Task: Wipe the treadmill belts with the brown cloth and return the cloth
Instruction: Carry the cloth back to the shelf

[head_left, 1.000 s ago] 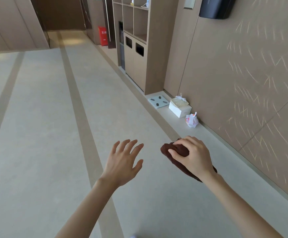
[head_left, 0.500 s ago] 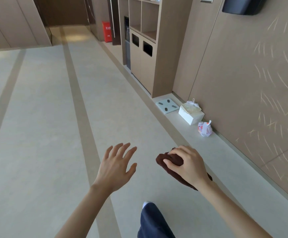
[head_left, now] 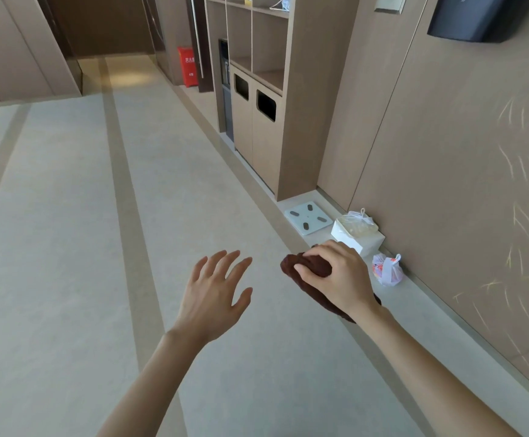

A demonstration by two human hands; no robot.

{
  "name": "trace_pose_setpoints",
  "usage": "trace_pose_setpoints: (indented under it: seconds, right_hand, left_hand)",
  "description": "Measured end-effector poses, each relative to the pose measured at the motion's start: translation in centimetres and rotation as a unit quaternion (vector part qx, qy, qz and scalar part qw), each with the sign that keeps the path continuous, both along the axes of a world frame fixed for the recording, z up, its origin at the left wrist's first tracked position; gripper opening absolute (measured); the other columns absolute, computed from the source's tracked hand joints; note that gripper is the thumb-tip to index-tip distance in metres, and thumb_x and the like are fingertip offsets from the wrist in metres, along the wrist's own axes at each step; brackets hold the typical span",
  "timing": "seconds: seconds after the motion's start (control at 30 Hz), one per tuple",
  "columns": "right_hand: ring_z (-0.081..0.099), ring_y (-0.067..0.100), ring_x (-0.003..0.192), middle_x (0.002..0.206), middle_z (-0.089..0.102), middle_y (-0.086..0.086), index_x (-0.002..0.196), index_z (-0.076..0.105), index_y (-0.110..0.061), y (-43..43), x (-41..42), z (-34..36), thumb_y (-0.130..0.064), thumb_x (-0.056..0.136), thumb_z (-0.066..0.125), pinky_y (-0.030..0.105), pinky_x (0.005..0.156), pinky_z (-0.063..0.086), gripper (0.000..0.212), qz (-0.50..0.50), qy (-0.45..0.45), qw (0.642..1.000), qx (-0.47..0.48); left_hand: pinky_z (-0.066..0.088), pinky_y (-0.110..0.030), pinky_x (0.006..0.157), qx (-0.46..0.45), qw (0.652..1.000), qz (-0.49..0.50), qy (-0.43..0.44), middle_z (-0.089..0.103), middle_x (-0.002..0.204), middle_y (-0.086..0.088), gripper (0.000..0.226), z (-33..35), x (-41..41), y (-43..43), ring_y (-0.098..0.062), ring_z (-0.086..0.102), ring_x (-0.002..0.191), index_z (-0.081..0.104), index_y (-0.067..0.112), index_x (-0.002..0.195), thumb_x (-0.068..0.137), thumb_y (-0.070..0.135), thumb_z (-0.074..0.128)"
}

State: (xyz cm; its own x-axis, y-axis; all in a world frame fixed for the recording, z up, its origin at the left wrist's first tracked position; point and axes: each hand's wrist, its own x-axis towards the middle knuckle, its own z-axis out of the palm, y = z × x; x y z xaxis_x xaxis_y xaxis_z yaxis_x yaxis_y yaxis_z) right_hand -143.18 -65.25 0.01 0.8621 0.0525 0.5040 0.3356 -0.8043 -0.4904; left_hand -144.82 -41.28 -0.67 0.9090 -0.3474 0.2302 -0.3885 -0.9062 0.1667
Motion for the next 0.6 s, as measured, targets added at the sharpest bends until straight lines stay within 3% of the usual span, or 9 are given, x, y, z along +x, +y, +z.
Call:
trace_pose_setpoints:
  seconds: [0.43, 0.6]
  right_hand:
    - [0.062, 0.017, 0.073, 0.077, 0.064, -0.008, 0.076, 0.071, -0.019, 4.9, 22.6, -0.5, -0.041, 0.071, 0.072, 0.034, 0.068, 0.049, 0.022, -0.011, -0.017, 1.0, -0.015]
    - [0.062, 0.017, 0.076, 0.079, 0.066, -0.008, 0.077, 0.071, -0.021, 7.2, 32.9, 1.8, -0.042, 0.071, 0.072, 0.036, 0.07, 0.05, 0.022, -0.052, -0.041, 0.998, -0.007]
  left_hand:
    - [0.036, -0.047, 0.104, 0.013, 1.0, -0.024, 0.0, 0.053, 0.135, -0.004, 0.055, -1.1, 24.2, 5.1, -0.029, 0.046, 0.127, 0.052, 0.021, 0.132, 0.088, 0.048, 0.033]
    - [0.036, -0.048, 0.104, 0.015, 0.998, -0.054, -0.018, 0.052, 0.135, -0.005, 0.052, 1.1, 35.9, 7.1, -0.03, 0.045, 0.127, 0.051, 0.021, 0.132, 0.087, 0.045, 0.042]
